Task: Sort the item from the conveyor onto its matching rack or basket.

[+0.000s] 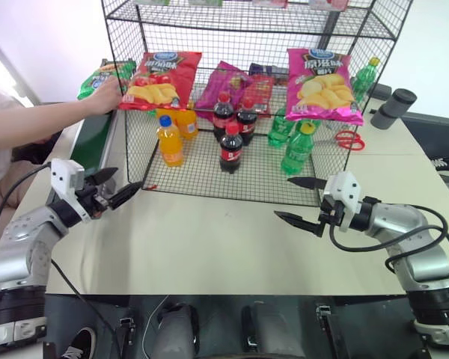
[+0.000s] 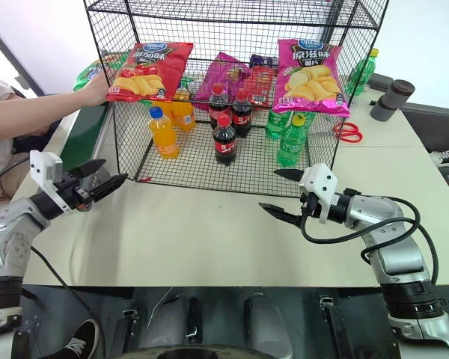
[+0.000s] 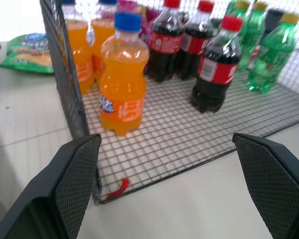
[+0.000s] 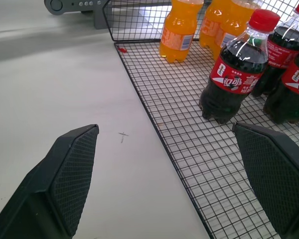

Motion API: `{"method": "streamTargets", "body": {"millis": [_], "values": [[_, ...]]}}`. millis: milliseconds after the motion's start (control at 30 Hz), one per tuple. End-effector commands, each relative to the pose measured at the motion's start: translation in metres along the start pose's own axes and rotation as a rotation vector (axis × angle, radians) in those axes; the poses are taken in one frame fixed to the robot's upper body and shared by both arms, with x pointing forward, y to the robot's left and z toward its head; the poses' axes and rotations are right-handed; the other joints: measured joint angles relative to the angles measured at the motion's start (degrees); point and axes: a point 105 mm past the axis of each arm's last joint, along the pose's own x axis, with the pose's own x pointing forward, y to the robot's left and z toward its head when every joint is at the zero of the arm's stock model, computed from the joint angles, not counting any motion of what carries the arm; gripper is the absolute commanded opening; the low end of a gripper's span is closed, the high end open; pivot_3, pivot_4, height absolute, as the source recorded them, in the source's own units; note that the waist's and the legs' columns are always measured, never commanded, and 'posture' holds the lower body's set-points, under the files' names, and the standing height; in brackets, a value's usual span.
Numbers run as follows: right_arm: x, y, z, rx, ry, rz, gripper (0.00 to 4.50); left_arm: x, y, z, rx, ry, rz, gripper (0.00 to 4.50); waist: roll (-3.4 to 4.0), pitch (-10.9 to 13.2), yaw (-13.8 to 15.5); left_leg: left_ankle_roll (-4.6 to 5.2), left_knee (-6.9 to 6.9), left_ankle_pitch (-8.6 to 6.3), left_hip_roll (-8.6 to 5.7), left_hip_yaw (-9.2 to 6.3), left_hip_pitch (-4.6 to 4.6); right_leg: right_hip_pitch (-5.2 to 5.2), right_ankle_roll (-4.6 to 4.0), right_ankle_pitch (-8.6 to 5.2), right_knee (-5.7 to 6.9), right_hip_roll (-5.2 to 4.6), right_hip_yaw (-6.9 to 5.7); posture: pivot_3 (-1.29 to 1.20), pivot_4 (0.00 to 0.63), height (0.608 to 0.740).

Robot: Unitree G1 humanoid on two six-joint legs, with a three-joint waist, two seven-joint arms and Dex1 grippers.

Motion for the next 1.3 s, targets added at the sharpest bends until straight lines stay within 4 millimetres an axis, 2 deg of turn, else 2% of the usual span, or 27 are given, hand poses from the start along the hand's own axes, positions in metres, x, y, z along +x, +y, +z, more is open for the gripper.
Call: {"method": "streamTargets", "body": {"millis": [33, 267, 467, 600, 700, 933, 1300], "values": [[0.000, 0.001, 0.013, -0.036, -0.033, 0.006, 4.48, -0.003, 0.000, 0.012, 0.043, -0.045, 0.001, 4.50, 0.00, 0.0, 0.0, 0.00, 0.00, 0.00, 0.00, 0.00, 0.00, 0.00, 0.00, 0.00, 0.00, 0.00, 0.00, 0.00, 0.150, 0.740], [0.002, 0.004, 0.010, -0.041, -0.020, 0.014, 4.48, -0.003, 0.008, 0.008, 0.139, -0.025, 0.074, 4.50, 0.00, 0.0, 0.0, 0.00, 0.00, 0.00, 0.00, 0.00, 0.00, 0.00, 0.00, 0.00, 0.00, 0.00, 0.00, 0.00, 0.150, 0.740], [0.006, 0.005, 0.010, -0.019, -0.016, 0.033, 4.48, -0.004, 0.006, 0.007, 0.127, -0.040, 0.065, 4.50, 0.00, 0.0, 0.0, 0.00, 0.00, 0.00, 0.00, 0.00, 0.00, 0.00, 0.00, 0.00, 0.00, 0.00, 0.00, 0.00, 0.150, 0.740], [0.015, 0.007, 0.024, 0.067, -0.106, 0.056, 4.48, -0.008, 0.006, 0.006, 0.167, -0.048, 0.098, 4.50, 0.00, 0.0, -0.2, 0.00, 0.00, 0.00, 0.01, -0.01, 0.01, -0.01, 0.00, 0.00, 0.00, 0.00, 0.02, 0.00, 0.150, 0.740], [0.021, 0.016, 0.030, 0.093, -0.128, 0.123, 4.48, -0.011, 0.004, 0.004, 0.189, -0.041, 0.111, 4.50, 0.00, 0.0, -0.1, 0.00, -0.01, 0.00, 0.03, -0.03, 0.01, -0.02, 0.00, 0.00, 0.01, 0.02, 0.01, 0.00, 0.150, 0.740], [0.044, 0.034, 0.044, 0.145, -0.212, 0.234, 4.48, -0.029, 0.004, 0.006, 0.295, -0.036, 0.187, 4.50, -0.01, 0.0, 0.0, 0.01, -0.01, 0.00, 0.04, -0.09, 0.00, -0.01, -0.01, 0.00, 0.00, -0.02, 0.01, 0.00, 0.150, 0.740], [0.074, 0.022, 0.064, 0.163, -0.388, 0.234, 4.48, -0.076, 0.016, -0.005, 0.546, 0.070, 0.385, 4.50, -0.02, 0.0, -0.2, 0.02, -0.03, -0.01, 0.07, -0.06, 0.00, -0.04, -0.02, 0.01, 0.00, -0.04, 0.01, 0.00, 0.150, 0.740]]}}
